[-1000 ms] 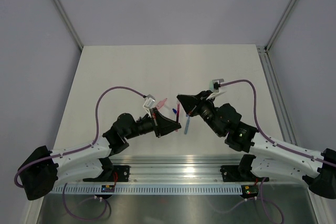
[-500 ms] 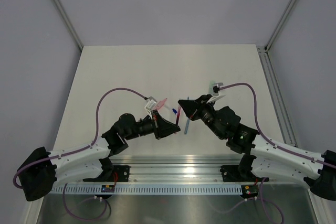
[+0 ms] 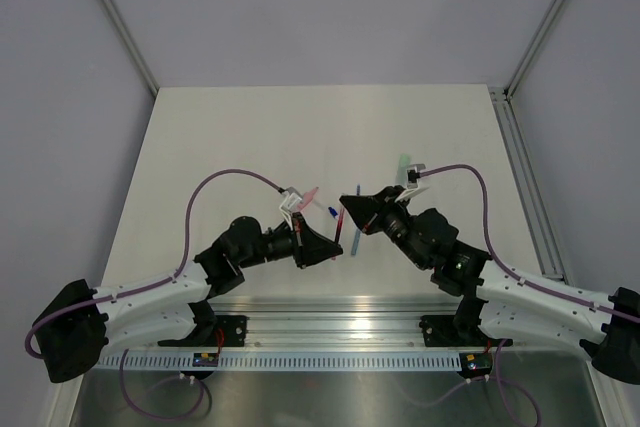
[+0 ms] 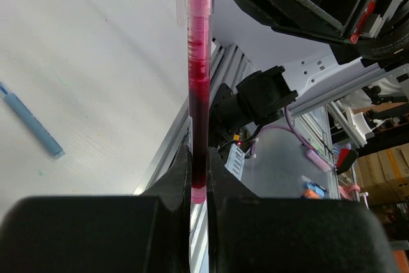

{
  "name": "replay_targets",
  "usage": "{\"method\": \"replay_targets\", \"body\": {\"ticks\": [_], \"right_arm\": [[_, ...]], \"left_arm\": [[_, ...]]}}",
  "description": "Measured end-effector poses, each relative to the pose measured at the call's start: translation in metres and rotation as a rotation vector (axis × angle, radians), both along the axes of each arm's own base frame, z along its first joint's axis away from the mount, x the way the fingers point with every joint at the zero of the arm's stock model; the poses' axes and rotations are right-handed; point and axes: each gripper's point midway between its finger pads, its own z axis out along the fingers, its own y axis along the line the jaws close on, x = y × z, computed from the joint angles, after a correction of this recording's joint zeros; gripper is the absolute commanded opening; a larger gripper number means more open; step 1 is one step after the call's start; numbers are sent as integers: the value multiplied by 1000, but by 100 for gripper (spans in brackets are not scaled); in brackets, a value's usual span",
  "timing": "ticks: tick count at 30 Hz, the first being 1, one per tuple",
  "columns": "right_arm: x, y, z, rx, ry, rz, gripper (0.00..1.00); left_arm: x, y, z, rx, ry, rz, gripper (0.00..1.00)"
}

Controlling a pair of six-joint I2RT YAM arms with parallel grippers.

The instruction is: Insert the pens into the pen caps

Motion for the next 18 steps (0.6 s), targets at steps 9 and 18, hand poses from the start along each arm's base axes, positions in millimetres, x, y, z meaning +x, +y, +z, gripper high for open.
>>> {"method": "replay_targets", "body": {"ticks": [9, 18], "right_arm": [[-8, -5, -30, 46, 68, 21, 0], [-14, 8, -40, 37, 95, 18, 0]], "left_arm": [[-7, 3, -21, 101, 42, -29, 0], [-11, 8, -25, 143, 98, -66, 0]]}}
